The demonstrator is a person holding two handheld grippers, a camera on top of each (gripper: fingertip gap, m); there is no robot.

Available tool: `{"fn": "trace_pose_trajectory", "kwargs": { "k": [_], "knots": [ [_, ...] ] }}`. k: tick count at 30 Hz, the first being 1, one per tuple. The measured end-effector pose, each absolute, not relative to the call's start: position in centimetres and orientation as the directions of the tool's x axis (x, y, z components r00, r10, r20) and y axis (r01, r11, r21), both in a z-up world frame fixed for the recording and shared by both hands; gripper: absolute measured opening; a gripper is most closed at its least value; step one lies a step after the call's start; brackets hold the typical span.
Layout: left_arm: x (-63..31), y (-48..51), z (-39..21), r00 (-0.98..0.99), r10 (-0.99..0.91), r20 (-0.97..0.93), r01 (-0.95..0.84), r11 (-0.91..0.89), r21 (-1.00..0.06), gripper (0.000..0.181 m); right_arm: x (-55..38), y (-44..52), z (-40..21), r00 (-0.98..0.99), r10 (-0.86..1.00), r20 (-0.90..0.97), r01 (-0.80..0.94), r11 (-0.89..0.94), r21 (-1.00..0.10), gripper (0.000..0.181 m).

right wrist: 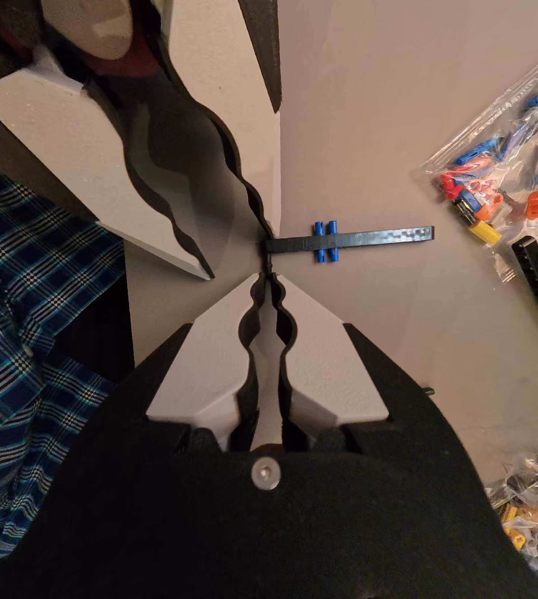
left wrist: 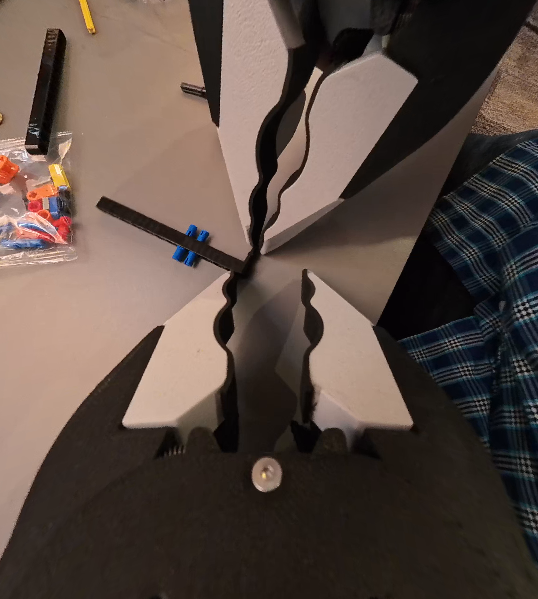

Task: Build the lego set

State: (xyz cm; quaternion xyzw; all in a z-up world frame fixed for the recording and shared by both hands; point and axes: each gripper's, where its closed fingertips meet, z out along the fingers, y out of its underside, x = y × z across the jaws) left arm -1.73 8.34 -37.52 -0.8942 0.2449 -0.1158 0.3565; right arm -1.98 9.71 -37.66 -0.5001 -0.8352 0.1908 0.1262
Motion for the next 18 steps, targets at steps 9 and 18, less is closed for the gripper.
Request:
{"fn": "trace_pose_trajectory", "kwargs": {
  "k": [9,18],
  "knots": [
    [-2.2,8.7,-37.6,0.874,-0.486,0.015,-0.343,-0.638,-0.69,0.027,-2.0,9.7,-37.7,-0.459,0.888,0.023,0.787,0.418,-0.453,0.0],
    [-2.9,8.9,-37.6,0.872,-0.49,0.009,-0.351,-0.637,-0.687,0.005,-2.0,9.7,-37.7,-0.465,0.885,0.023,0.782,0.423,-0.457,0.0]
  ]
}}
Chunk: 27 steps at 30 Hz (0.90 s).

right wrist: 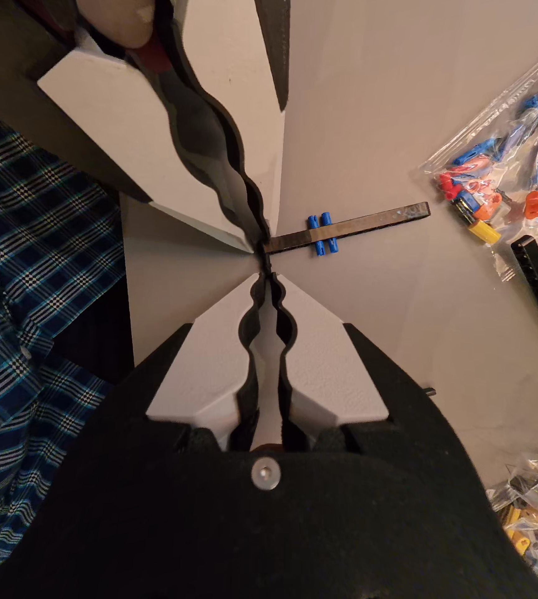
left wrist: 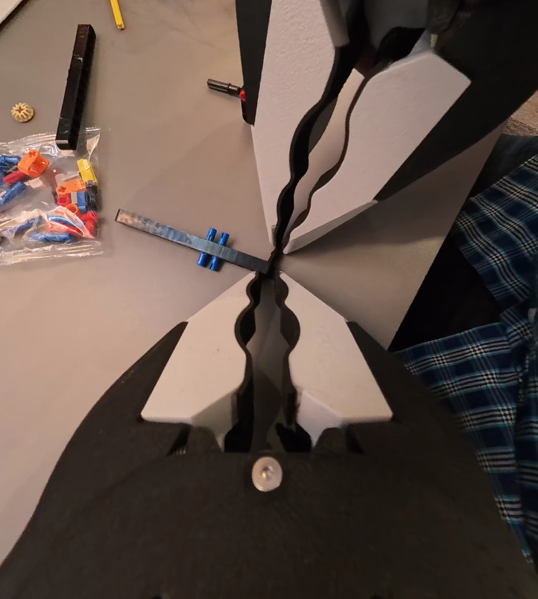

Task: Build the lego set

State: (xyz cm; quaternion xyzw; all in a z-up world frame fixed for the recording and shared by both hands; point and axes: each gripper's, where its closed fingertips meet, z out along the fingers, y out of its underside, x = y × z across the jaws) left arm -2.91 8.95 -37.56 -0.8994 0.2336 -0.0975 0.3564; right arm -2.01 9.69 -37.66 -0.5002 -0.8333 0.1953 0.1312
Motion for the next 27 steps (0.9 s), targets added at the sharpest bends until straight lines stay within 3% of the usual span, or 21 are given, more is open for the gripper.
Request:
{"fn": "trace_pose_trajectory", "kwargs": {
  "k": [27],
  "knots": [
    [-3.02,9.51,-37.47,0.785,-0.585,-0.201,-0.565,-0.546,-0.618,0.005,-1.79,10.07,-37.56,-0.465,0.885,0.0,0.815,0.428,-0.391,0.0]
  ]
}}
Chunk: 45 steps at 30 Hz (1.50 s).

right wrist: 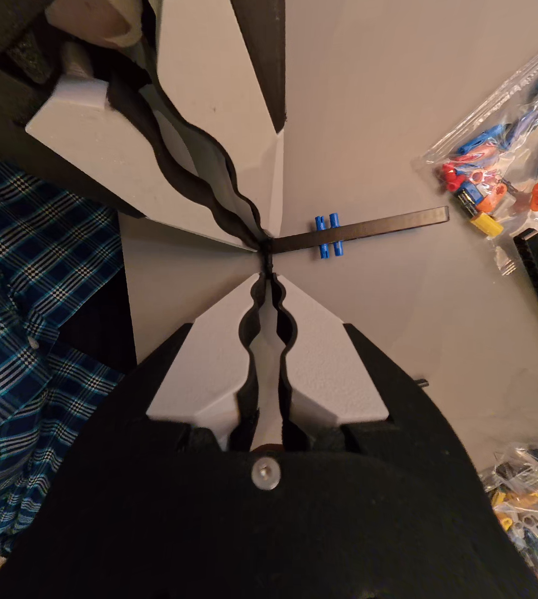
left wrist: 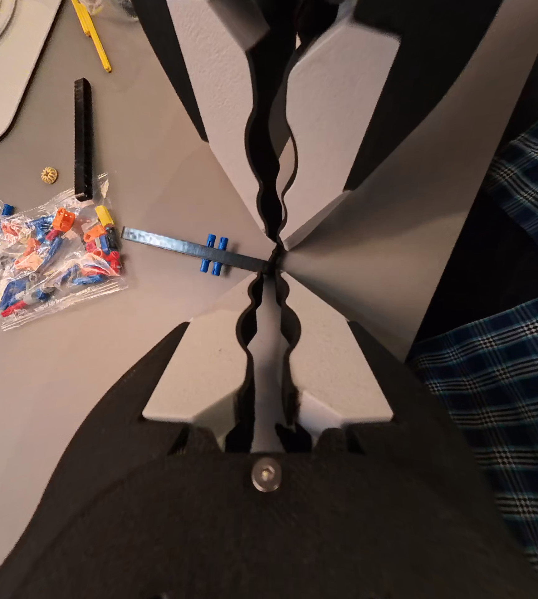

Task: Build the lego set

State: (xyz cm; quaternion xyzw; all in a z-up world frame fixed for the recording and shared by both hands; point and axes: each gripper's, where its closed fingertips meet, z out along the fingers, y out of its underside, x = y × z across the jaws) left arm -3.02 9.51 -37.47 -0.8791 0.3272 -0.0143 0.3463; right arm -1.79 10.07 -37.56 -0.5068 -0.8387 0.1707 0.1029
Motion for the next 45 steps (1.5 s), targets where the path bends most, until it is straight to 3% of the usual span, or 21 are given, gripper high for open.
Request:
{"fn": "trace_pose_trajectory", "kwargs": {
  "k": [21,45],
  "knots": [
    [-3.02,9.69,-37.49,0.751,-0.607,-0.261,-0.622,-0.516,-0.589,0.0,-1.84,10.14,-37.42,-0.416,0.907,-0.071,0.828,0.345,-0.442,0.0],
    [-3.34,10.07,-37.53,0.809,-0.577,-0.114,-0.502,-0.575,-0.646,0.004,-2.28,10.4,-37.45,-0.343,0.938,-0.044,0.81,0.272,-0.52,0.0]
  ]
}}
